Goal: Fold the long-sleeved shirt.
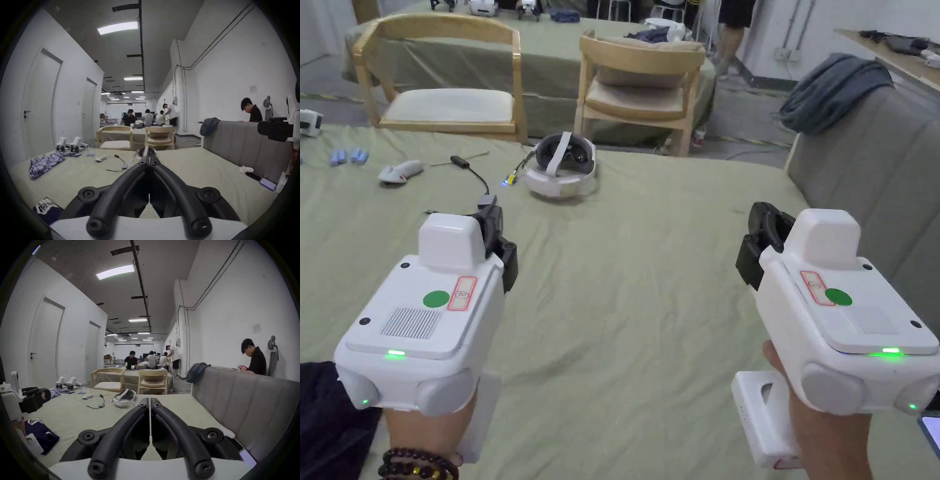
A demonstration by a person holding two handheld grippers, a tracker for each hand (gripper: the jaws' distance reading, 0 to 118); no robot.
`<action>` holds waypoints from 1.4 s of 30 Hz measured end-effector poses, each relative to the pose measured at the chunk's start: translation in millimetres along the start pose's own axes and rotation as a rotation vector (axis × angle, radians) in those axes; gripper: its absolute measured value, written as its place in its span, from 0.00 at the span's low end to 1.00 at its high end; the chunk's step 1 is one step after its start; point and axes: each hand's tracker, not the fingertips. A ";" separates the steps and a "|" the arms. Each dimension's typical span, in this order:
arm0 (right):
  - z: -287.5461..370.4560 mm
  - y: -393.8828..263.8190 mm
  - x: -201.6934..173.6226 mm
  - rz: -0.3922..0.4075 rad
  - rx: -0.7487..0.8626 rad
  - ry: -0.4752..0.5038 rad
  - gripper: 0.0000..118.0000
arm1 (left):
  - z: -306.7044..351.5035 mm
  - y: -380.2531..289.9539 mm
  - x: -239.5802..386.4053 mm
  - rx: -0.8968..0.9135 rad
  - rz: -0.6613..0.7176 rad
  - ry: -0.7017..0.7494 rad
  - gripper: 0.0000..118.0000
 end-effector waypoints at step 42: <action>39.5 -46.1 26.2 0.016 -0.007 -0.055 1.00 | 38.1 -14.7 41.2 -0.035 -0.006 -0.006 0.94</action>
